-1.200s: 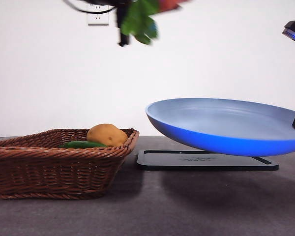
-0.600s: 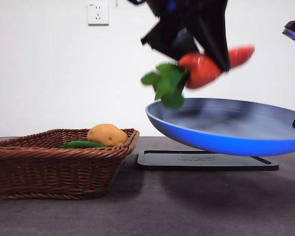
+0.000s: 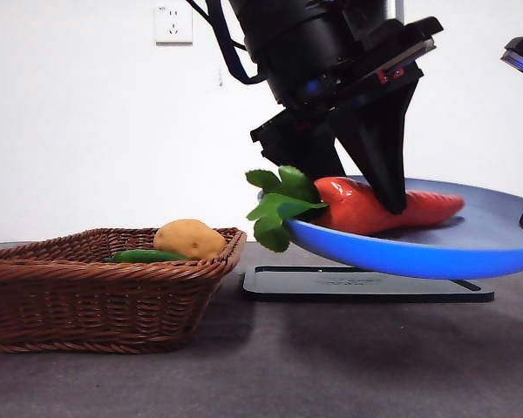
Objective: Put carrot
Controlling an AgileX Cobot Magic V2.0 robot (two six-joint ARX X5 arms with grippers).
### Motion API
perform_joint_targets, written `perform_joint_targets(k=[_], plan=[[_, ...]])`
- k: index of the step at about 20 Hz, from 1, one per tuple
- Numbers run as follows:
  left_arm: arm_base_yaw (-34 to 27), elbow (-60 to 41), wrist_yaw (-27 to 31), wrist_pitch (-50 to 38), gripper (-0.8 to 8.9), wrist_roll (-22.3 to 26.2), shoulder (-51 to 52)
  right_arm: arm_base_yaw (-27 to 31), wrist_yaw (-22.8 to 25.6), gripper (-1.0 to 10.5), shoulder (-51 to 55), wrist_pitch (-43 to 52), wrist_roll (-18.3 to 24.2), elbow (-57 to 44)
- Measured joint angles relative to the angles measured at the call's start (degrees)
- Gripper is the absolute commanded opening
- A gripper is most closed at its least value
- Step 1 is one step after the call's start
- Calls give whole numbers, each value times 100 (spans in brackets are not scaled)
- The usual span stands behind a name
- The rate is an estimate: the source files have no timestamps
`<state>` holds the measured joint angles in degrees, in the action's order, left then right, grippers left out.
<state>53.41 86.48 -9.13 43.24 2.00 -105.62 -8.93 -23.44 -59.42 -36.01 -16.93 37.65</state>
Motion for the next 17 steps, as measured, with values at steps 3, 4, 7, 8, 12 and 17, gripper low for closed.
perform_joint_targets(k=[3, 4, 7, 8, 12, 17], plan=[[-57, 44, -101, 330, 251, -201, 81, 0, 9, 3, -39, -168, 0, 0], [-96, 96, -157, 457, 251, -221, 188, 7, 9, 3, -118, -173, 0, 0], [-243, 485, -157, 680, 251, -243, 765, 68, 208, 3, -560, -267, 0, 42], [-284, 595, -157, 807, 250, -243, 1036, 72, 297, 3, -778, -317, 2, 142], [-428, 708, -157, 1329, 247, -173, 1904, 184, 343, 3, -1698, -245, 111, 1021], [-498, 708, -155, 1878, 247, -151, 2892, 389, 435, 3, -3254, -208, 192, 2463]])
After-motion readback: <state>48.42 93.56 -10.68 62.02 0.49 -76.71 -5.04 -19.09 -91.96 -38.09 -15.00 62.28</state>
